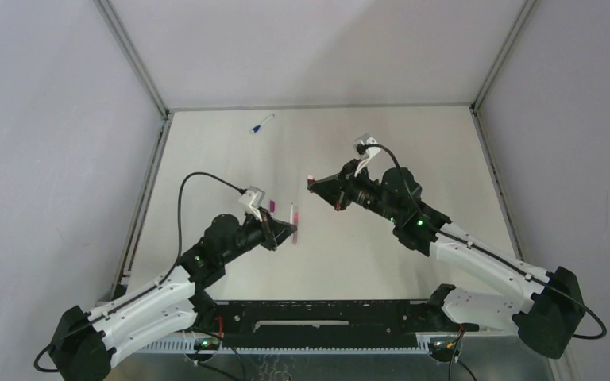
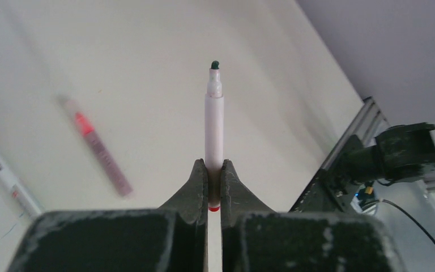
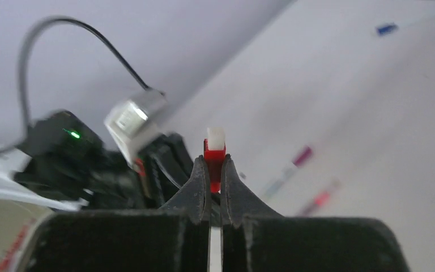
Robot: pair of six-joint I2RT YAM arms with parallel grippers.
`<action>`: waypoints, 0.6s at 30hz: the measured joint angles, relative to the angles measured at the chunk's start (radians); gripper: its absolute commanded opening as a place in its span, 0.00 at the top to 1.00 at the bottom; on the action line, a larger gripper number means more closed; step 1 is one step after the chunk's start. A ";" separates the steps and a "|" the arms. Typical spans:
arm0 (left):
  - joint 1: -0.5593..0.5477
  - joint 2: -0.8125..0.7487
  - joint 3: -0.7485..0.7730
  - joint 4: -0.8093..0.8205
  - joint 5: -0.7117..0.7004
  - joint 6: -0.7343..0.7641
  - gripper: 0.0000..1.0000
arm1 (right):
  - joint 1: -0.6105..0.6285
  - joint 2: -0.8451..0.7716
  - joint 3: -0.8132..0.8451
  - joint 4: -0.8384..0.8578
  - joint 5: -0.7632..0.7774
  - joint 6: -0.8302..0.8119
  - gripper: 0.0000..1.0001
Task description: Insert the pens into the pen caps
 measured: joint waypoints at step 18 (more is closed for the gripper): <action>-0.091 -0.082 0.000 0.166 0.012 -0.036 1.00 | 0.154 0.037 -0.056 0.295 0.082 0.171 1.00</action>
